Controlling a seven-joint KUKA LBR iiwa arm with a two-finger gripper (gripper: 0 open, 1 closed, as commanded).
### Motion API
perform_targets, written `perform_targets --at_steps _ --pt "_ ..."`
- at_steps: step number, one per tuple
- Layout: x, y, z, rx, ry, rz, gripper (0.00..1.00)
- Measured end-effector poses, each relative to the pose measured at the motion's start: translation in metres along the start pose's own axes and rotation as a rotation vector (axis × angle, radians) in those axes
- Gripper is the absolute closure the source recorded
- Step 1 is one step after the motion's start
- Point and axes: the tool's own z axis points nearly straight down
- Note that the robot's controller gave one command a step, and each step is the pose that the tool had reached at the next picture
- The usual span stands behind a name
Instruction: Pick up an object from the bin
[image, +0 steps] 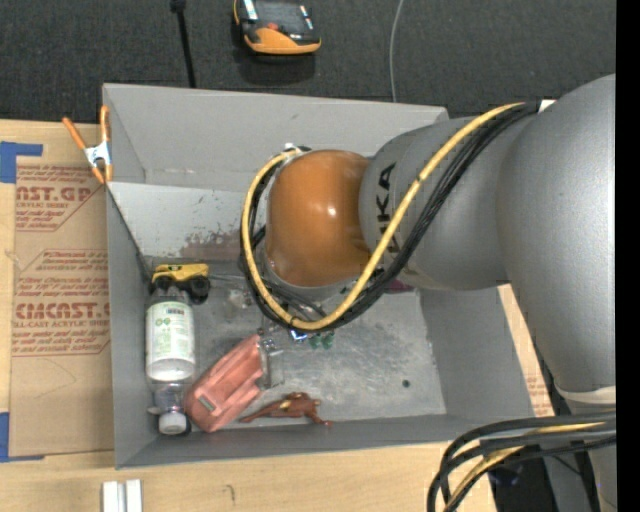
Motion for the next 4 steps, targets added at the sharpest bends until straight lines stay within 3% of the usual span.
perform_targets --at_steps 1,2,3,4 --pt "0.001 0.003 0.009 0.001 0.002 -0.069 0.00" --pt "0.005 0.010 0.058 0.001 -0.002 -0.425 0.00" --pt "0.019 0.017 0.078 0.003 -0.004 -0.326 1.00" --pt "0.019 0.017 0.078 0.003 -0.004 -0.326 1.00"
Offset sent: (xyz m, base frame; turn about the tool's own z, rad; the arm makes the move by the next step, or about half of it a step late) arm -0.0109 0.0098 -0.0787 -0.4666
